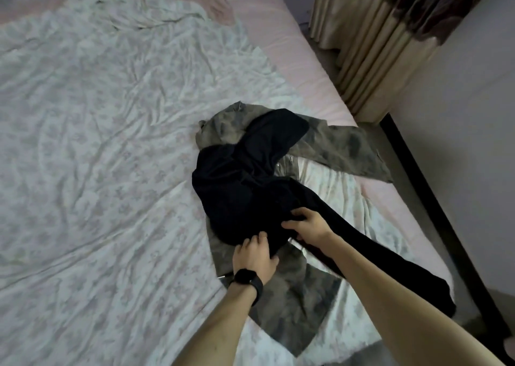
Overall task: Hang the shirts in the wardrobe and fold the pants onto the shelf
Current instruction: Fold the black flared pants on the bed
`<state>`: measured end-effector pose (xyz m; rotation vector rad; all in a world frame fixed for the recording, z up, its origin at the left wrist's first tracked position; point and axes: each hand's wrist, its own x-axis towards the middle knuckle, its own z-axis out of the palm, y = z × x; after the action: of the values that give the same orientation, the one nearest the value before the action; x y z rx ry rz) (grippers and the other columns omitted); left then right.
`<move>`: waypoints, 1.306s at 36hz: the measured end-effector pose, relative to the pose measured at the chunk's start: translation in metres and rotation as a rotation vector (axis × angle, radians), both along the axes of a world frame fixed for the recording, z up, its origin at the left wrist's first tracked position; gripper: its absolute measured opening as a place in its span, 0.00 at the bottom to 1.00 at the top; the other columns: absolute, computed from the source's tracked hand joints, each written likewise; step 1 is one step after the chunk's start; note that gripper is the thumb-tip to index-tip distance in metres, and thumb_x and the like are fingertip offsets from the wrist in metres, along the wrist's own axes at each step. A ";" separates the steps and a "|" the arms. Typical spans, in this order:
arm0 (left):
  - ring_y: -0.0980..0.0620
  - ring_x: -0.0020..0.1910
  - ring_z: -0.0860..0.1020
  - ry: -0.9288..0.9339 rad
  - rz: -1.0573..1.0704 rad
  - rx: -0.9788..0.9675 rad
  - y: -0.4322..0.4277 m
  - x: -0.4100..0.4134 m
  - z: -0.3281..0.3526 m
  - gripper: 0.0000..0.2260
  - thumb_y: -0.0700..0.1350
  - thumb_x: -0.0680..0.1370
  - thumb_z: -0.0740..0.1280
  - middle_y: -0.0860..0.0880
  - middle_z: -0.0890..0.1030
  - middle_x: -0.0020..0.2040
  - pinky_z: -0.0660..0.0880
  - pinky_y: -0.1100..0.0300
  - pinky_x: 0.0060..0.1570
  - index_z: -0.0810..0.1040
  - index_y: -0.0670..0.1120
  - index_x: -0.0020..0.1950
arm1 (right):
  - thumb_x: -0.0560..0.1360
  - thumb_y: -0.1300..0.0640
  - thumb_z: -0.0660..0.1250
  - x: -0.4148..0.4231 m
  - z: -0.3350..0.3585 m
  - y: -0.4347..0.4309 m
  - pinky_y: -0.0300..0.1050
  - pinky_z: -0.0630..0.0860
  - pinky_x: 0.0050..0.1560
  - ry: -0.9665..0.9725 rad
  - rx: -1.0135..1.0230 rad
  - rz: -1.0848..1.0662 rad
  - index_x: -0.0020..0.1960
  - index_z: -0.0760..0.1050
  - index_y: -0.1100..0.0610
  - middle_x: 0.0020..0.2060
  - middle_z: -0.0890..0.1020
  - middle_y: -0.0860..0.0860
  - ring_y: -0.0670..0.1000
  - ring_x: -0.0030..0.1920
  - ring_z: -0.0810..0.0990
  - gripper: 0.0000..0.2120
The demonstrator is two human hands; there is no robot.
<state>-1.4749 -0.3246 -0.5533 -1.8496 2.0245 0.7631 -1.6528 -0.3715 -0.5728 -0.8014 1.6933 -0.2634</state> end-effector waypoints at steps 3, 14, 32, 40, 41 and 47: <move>0.48 0.55 0.80 0.152 0.121 0.077 -0.015 0.016 0.037 0.20 0.57 0.76 0.66 0.52 0.80 0.60 0.74 0.57 0.41 0.71 0.55 0.67 | 0.68 0.55 0.77 -0.011 0.031 0.010 0.37 0.75 0.35 -0.045 -0.043 -0.031 0.58 0.80 0.50 0.33 0.84 0.44 0.42 0.32 0.82 0.19; 0.56 0.52 0.80 0.634 0.381 -0.017 -0.068 0.029 0.241 0.19 0.52 0.66 0.74 0.54 0.80 0.53 0.78 0.58 0.49 0.77 0.67 0.54 | 0.69 0.37 0.76 -0.012 0.158 0.024 0.38 0.71 0.55 0.165 -0.456 0.248 0.74 0.67 0.47 0.62 0.71 0.45 0.48 0.58 0.78 0.38; 0.61 0.40 0.81 0.616 0.304 -0.380 -0.016 0.047 0.426 0.09 0.45 0.75 0.68 0.59 0.84 0.43 0.73 0.71 0.33 0.83 0.59 0.47 | 0.80 0.53 0.60 -0.020 0.271 0.059 0.51 0.75 0.53 0.368 -0.457 0.197 0.60 0.75 0.52 0.56 0.81 0.58 0.62 0.57 0.78 0.11; 0.52 0.29 0.78 0.493 0.245 -0.500 0.002 0.116 0.463 0.09 0.44 0.77 0.64 0.56 0.83 0.33 0.77 0.61 0.34 0.81 0.57 0.46 | 0.75 0.51 0.60 -0.059 0.381 0.080 0.37 0.75 0.22 0.364 -0.375 0.022 0.45 0.77 0.55 0.34 0.86 0.53 0.49 0.26 0.83 0.10; 0.53 0.27 0.78 0.496 0.231 -0.511 0.006 0.119 0.465 0.08 0.44 0.77 0.64 0.56 0.83 0.32 0.76 0.62 0.33 0.81 0.57 0.47 | 0.76 0.53 0.59 -0.057 0.396 0.084 0.41 0.78 0.24 0.308 -0.384 -0.027 0.46 0.76 0.54 0.33 0.86 0.54 0.51 0.28 0.85 0.08; 0.51 0.38 0.80 0.806 0.294 -0.416 0.048 0.154 0.482 0.05 0.48 0.79 0.67 0.48 0.82 0.42 0.77 0.60 0.32 0.79 0.58 0.51 | 0.78 0.67 0.59 -0.018 0.475 0.137 0.43 0.80 0.30 -0.101 -0.731 -0.450 0.48 0.81 0.52 0.46 0.84 0.55 0.54 0.37 0.86 0.15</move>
<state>-1.3208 -0.2766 -0.0712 -2.3657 2.5529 1.4450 -1.6706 -0.2348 -0.0977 -0.8908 1.6674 -1.2636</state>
